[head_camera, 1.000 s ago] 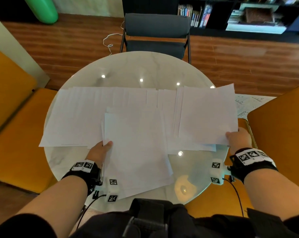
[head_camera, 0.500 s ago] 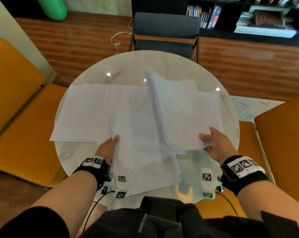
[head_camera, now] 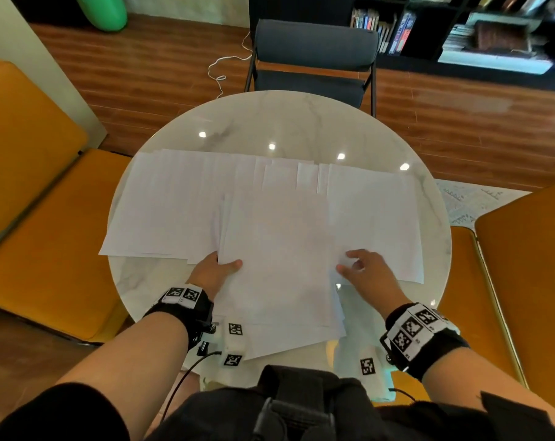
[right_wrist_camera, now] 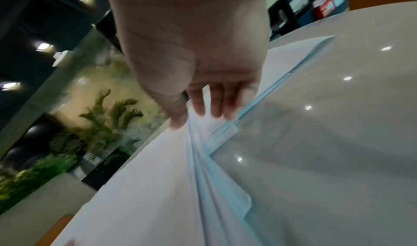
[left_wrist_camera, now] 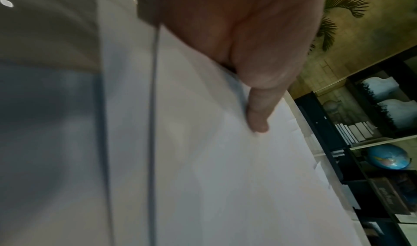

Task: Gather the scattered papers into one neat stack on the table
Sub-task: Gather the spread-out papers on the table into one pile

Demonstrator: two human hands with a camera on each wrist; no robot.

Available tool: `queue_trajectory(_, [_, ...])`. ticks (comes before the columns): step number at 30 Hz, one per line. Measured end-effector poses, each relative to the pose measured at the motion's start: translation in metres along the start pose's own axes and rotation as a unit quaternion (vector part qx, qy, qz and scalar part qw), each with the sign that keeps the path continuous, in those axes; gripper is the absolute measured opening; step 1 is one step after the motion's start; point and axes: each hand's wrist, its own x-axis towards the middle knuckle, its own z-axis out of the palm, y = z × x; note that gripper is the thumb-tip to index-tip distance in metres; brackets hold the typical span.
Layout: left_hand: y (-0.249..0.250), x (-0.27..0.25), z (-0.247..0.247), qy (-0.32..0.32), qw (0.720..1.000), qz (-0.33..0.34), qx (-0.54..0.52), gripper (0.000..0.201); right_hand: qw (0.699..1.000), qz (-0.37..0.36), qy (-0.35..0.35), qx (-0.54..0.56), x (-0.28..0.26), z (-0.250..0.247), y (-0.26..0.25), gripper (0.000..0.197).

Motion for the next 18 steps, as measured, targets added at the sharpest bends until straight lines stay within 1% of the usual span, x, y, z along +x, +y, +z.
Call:
queue_trajectory(1, [0.001, 0.0, 0.0, -0.002, 1.0, 0.0, 0.004, 0.05, 0.997, 0.021, 0.066, -0.022, 0.006, -0.004, 0.005, 0.049])
queue_trajectory(2, [0.001, 0.0, 0.0, -0.004, 1.0, -0.004, -0.003, 0.049, 0.991, 0.052, 0.112, -0.054, 0.012, -0.009, 0.011, 0.056])
queue_trajectory(3, [0.001, 0.0, -0.001, -0.008, 1.0, -0.007, -0.02, 0.048, 0.983, 0.092, 0.138, -0.073, 0.018, -0.015, 0.017, 0.063])
queue_trajectory(5, [-0.001, 0.0, -0.006, -0.008, 0.998, -0.015, -0.061, 0.043, 0.971, 0.178, 0.146, -0.061, 0.026, -0.025, 0.028, 0.079])
queue_trajectory(7, [-0.005, 0.0, -0.017, 0.009, 0.995, -0.023, -0.097, 0.033, 0.963, 0.226, 0.137, -0.049, 0.033, -0.03, 0.038, 0.091])
queue_trajectory(9, [-0.008, -0.001, -0.035, 0.033, 0.991, -0.034, -0.123, 0.022, 0.961, 0.237, 0.125, -0.065, 0.039, -0.028, 0.042, 0.097])
queue_trajectory(11, [-0.013, 0.002, -0.055, 0.062, 0.989, -0.043, -0.124, 0.019, 0.962, 0.229, 0.119, -0.088, 0.041, -0.022, 0.039, 0.101])
queue_trajectory(12, [-0.016, 0.005, -0.063, 0.074, 0.989, -0.047, -0.119, 0.024, 0.963, 0.224, 0.118, -0.098, 0.042, -0.02, 0.037, 0.102])
queue_trajectory(15, [-0.021, 0.007, -0.075, 0.085, 0.989, -0.042, -0.11, 0.05, 0.962, 0.215, 0.125, -0.109, 0.043, -0.016, 0.03, 0.107])
queue_trajectory(18, [-0.021, 0.005, -0.074, 0.083, 0.994, -0.02, -0.064, 0.061, 0.961, 0.212, 0.132, -0.123, 0.045, -0.016, 0.023, 0.116])
